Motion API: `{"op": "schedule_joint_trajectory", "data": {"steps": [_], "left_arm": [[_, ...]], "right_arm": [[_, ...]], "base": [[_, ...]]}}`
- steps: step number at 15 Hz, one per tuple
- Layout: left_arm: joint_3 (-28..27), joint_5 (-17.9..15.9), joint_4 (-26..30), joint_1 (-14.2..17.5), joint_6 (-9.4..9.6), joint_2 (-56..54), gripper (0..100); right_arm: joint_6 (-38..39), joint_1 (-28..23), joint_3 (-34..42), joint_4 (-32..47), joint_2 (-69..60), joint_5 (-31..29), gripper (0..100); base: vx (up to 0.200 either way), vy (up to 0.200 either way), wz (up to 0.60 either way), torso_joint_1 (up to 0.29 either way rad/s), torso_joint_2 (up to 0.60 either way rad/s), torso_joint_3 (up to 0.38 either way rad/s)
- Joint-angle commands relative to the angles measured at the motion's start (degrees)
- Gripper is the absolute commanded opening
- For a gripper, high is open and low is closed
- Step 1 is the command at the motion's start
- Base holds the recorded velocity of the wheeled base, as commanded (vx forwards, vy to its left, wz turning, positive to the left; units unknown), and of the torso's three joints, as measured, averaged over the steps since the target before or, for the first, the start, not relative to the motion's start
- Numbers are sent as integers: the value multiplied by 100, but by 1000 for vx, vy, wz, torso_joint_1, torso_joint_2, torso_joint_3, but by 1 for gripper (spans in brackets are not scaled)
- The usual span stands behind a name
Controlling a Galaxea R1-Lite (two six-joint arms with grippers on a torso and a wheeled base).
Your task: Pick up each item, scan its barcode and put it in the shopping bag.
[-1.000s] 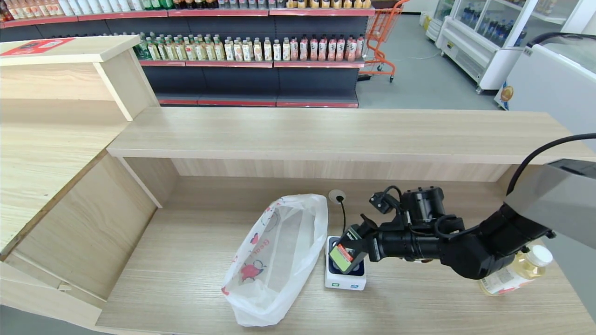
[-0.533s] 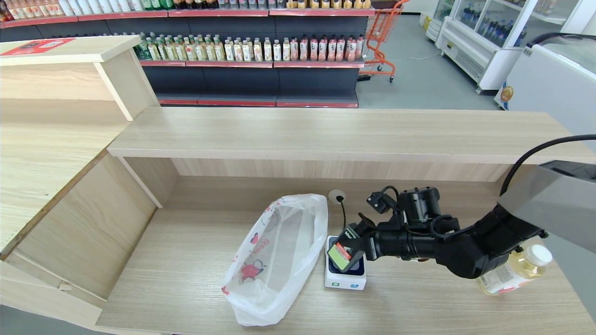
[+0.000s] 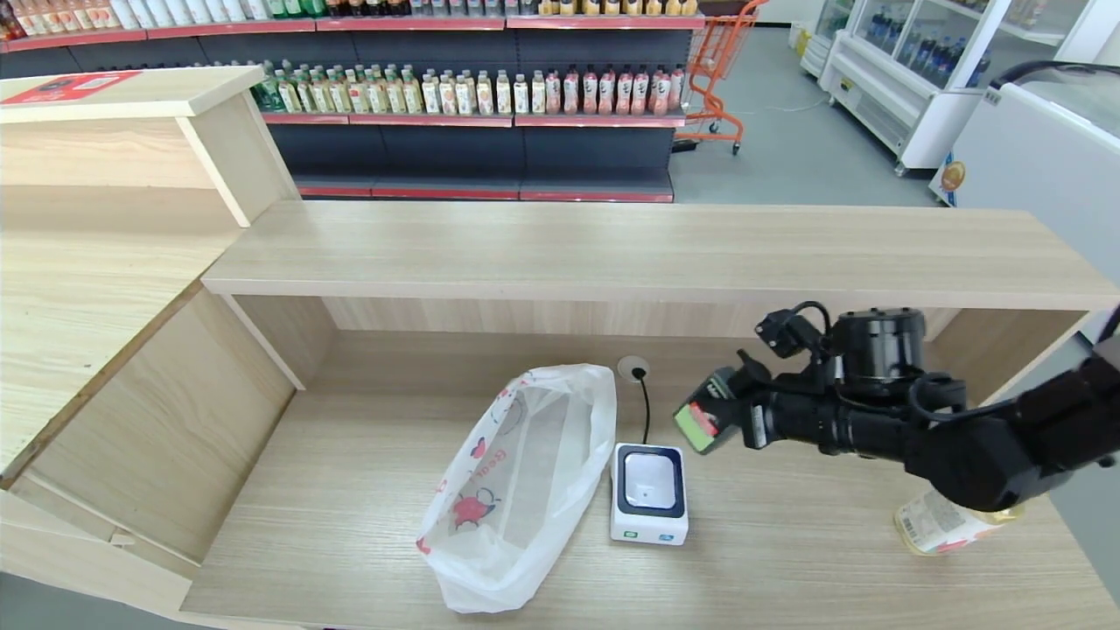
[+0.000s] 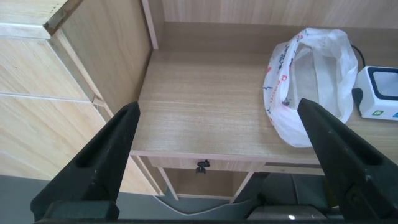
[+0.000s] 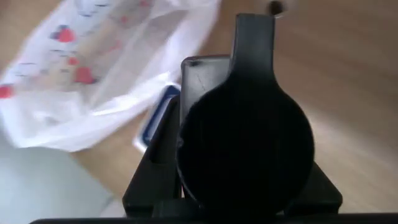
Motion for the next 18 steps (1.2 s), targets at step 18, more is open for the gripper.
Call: {"op": "schedule_joint_trajectory", "data": {"steps": [18], "left_arm": [[0,0,-1,1,8,-2,100]], "right_arm": [[746,311,1777,-1710,-1256,-530,0]], "base": [[-56,0,0,2,2,1]]}}
